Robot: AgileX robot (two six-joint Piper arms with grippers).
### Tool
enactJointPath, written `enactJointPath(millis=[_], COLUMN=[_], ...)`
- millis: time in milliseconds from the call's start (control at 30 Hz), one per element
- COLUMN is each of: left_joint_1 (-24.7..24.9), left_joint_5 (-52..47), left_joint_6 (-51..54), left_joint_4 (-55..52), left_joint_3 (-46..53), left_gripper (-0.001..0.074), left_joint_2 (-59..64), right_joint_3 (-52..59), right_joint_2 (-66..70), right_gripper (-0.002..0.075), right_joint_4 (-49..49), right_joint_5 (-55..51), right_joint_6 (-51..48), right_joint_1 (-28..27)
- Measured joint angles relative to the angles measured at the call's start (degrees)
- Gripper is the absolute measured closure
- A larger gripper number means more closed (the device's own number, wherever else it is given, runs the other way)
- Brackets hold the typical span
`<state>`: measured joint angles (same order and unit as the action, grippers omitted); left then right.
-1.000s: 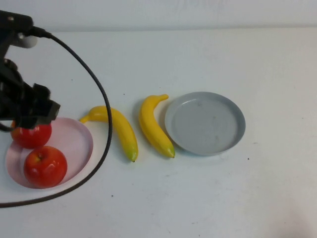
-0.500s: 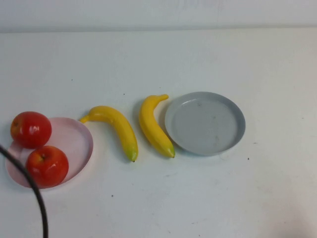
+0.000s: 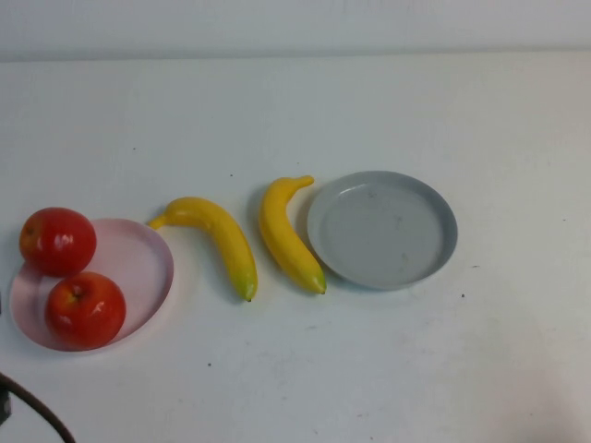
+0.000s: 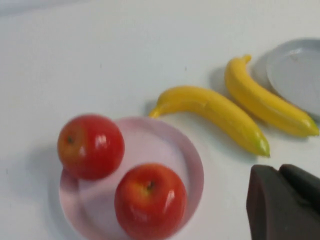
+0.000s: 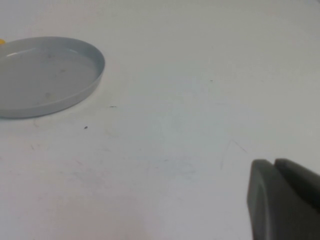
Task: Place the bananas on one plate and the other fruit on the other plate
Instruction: Put another type of fruit in the right plate
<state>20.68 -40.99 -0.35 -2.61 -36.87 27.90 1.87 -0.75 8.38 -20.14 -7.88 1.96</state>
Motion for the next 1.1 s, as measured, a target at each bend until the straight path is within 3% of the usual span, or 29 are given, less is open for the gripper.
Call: enactJointPath(millis=[233,467,567,733,1100], left_joint_1=[-1.50,-13.25,-16.21,-16.96,-16.96], left_joint_5=[26.93,35.56,36.87,37.41,21.42], left_joint_6=[1.53,4.41,4.98,5.05,3.79], left_joint_4=[-3.16,2.00,3.49,4.02,2.93], left_joint_3=[16.79,29.24,33.15,37.81,38.32], left_gripper=[0.0735,0.0735,0.0735,0.0735,0.0735], left_joint_2=[-8.69,-22.74,-26.72,-28.37,-28.46], right_joint_3=[0.00,0.00,0.00,0.00,0.00], right_joint_2=[0.00,0.00,0.00,0.00,0.00], right_gripper=[0.0744,0.0744,0.0744,0.0744,0.0744], right_joint_4=[0.00,0.00,0.00,0.00,0.00], right_joint_5=[0.00,0.00,0.00,0.00,0.00], right_joint_6=[0.00,0.00,0.00,0.00,0.00], right_joint_1=[0.00,0.00,0.00,0.00,0.00])
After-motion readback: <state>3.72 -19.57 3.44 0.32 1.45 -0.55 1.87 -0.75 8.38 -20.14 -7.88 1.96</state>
